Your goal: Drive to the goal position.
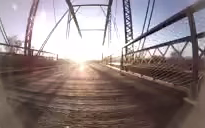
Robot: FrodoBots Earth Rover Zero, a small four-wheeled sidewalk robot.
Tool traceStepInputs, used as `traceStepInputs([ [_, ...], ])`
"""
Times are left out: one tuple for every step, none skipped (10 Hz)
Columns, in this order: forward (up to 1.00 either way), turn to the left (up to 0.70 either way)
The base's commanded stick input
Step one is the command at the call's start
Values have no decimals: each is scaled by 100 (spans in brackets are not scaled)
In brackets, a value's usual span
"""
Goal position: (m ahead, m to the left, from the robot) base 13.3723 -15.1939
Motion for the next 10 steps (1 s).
traceStepInputs([
  [70,0],
  [70,0],
  [70,0],
  [70,0],
  [70,0],
  [70,0],
  [70,0],
  [70,0],
  [70,0],
  [70,0],
])
